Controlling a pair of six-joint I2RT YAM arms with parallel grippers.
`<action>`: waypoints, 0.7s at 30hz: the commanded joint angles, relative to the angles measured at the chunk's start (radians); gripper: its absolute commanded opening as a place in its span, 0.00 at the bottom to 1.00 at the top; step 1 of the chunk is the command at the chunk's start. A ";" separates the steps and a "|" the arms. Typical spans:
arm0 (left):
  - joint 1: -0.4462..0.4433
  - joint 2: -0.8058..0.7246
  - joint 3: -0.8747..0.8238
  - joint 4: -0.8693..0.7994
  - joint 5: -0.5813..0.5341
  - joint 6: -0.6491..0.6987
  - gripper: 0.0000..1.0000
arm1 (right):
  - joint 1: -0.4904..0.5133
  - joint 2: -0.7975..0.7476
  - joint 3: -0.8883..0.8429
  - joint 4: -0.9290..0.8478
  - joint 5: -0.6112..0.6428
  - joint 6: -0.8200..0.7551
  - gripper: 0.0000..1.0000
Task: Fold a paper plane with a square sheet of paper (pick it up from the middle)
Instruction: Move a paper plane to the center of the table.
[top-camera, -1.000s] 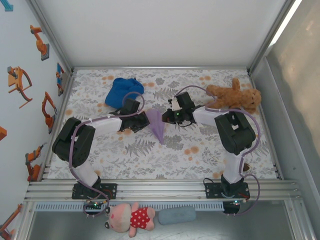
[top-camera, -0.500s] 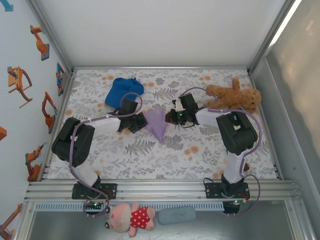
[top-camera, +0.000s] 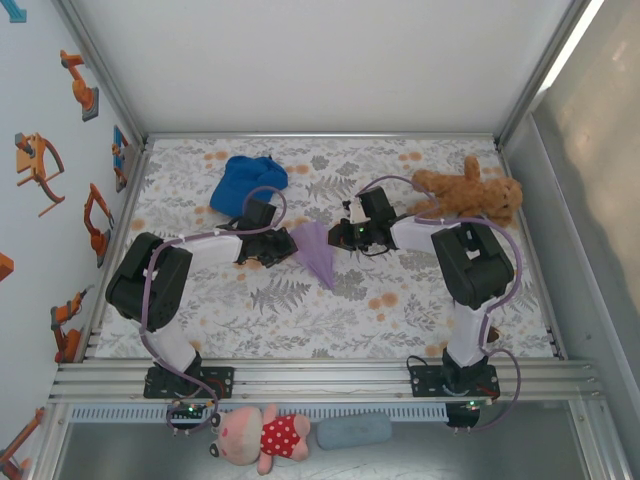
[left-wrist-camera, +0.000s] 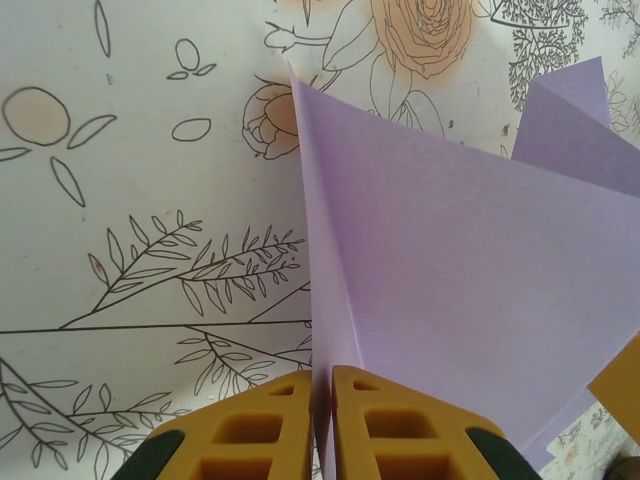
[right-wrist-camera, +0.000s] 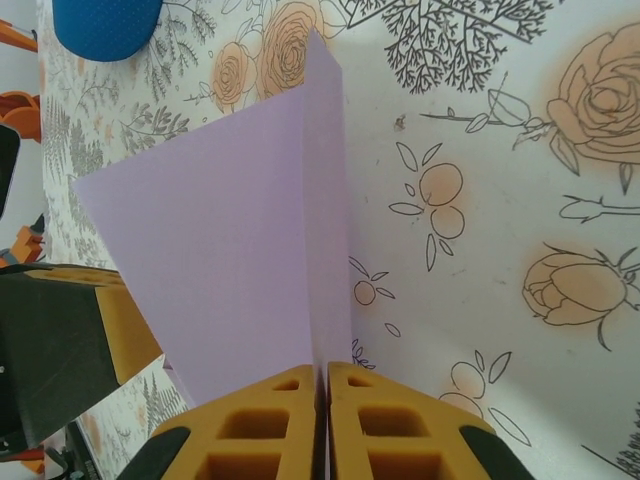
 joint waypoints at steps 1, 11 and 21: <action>0.002 0.015 0.015 -0.010 0.014 0.035 0.14 | -0.002 0.019 0.015 -0.013 -0.019 -0.002 0.10; 0.002 0.013 0.029 -0.050 -0.006 0.049 0.15 | -0.004 0.008 0.022 -0.031 -0.034 -0.009 0.11; -0.015 -0.135 0.031 -0.168 -0.126 0.033 0.29 | -0.005 -0.053 0.010 -0.034 0.017 -0.016 0.00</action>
